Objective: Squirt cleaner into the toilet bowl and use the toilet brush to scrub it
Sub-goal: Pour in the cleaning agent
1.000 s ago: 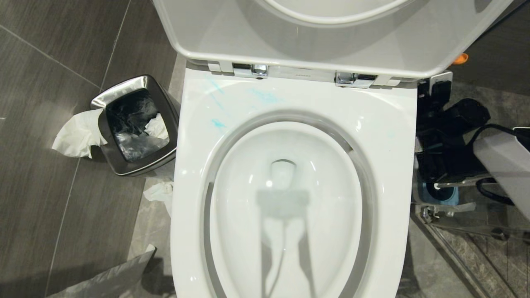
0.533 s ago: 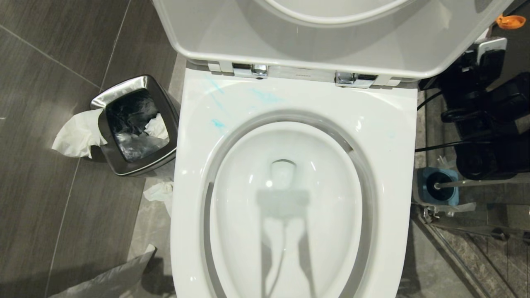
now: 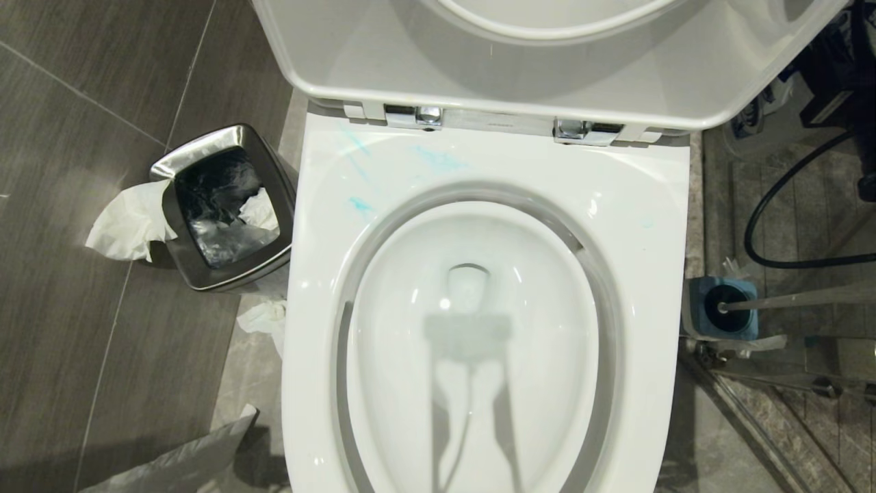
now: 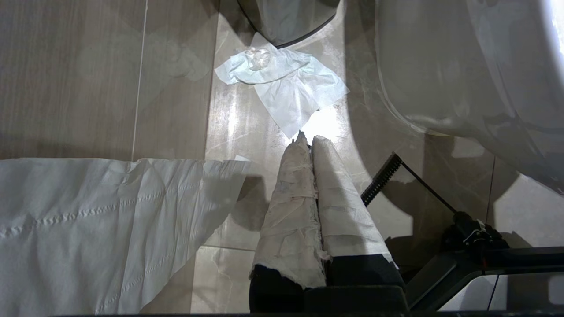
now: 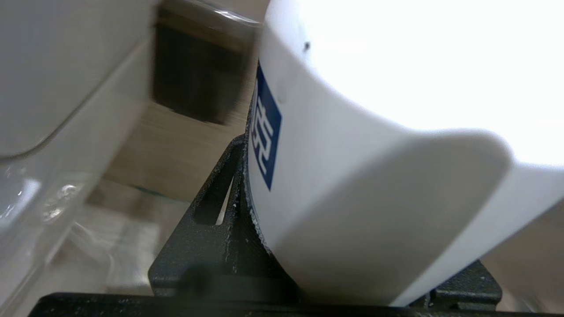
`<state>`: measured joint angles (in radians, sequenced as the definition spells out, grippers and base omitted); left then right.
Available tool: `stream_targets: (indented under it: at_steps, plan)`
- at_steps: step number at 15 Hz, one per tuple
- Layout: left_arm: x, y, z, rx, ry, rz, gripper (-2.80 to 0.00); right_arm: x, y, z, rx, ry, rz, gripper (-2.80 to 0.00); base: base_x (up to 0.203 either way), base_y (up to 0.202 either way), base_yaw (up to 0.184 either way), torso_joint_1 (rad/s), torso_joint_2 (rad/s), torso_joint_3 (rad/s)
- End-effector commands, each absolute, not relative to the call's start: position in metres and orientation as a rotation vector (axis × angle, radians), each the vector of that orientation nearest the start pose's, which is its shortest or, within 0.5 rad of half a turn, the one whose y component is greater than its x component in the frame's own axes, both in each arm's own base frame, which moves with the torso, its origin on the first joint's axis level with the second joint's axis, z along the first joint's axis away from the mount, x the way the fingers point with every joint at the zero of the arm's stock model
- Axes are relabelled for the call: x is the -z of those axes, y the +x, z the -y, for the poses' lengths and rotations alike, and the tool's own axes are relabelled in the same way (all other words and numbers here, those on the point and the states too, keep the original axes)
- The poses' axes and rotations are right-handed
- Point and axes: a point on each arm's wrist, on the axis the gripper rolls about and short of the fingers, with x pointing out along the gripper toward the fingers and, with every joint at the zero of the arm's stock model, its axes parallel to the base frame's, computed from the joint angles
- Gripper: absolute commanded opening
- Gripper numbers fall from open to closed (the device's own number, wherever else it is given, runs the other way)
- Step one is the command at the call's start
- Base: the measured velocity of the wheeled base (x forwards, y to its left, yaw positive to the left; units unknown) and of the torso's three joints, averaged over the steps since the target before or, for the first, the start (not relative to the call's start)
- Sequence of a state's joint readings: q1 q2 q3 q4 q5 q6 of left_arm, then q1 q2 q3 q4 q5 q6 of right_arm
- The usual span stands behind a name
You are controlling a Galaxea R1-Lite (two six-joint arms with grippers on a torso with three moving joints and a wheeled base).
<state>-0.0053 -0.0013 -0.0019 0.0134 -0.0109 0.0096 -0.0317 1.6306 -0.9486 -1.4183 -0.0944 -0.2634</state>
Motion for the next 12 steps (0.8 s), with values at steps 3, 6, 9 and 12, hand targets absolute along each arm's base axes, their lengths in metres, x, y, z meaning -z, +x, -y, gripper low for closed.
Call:
stream_targets:
  at_steps: [3, 6, 9, 12]
  plan:
    - [-0.074, -0.023, 0.000, 0.016, 0.011, -0.012, -2.80, -0.341, 0.201, 0.009, 0.236, -0.196, 0.636, -2.80, 0.000, 0.000, 0.000, 0.000, 0.00, 0.000]
    - [-0.074, -0.023, 0.000, 0.016, 0.010, -0.012, -2.80, -0.342, 0.184, -0.001, 0.169, -0.155, 0.580, -2.80, 0.000, 0.000, 0.000, 0.000, 0.00, 0.000]
    - [-0.075, -0.023, 0.000, 0.017, 0.011, -0.011, -2.80, -0.345, 0.168, -0.013, 0.096, -0.137, 0.556, -2.80, 0.000, 0.000, 0.000, 0.000, 0.00, 0.000]
    - [-0.075, -0.023, 0.000, 0.016, 0.011, -0.012, -2.80, -0.334, 0.154, -0.024, 0.027, -0.152, 0.523, -2.80, 0.000, 0.000, 0.000, 0.000, 0.00, 0.000]
